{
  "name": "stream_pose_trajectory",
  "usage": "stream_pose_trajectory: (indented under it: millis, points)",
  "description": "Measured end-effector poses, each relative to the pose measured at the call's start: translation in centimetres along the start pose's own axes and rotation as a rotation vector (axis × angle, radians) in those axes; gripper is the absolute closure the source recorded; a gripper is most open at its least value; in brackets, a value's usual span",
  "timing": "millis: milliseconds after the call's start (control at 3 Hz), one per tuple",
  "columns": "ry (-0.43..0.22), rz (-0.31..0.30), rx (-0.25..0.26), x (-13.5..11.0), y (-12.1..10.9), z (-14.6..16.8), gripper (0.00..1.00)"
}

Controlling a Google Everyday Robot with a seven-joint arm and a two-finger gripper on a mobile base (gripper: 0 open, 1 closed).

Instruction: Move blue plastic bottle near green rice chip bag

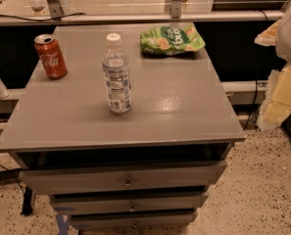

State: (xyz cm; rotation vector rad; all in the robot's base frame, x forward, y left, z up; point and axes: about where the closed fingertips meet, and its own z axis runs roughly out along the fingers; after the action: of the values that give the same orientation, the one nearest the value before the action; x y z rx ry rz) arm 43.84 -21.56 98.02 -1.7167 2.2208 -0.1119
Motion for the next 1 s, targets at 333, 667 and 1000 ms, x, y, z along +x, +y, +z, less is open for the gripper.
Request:
stream_pose_trajectory:
  millis: [333, 667, 1000]
  points:
    - [0.0, 0.0, 0.0, 0.0, 0.0, 0.0, 0.0]
    - [-0.069, 0.039, -0.029, -0.5, 0.4, 0.9, 0.0]
    - [-0.244, 0.123, -0.105, -2.6, 1.4, 4.6, 0.0]
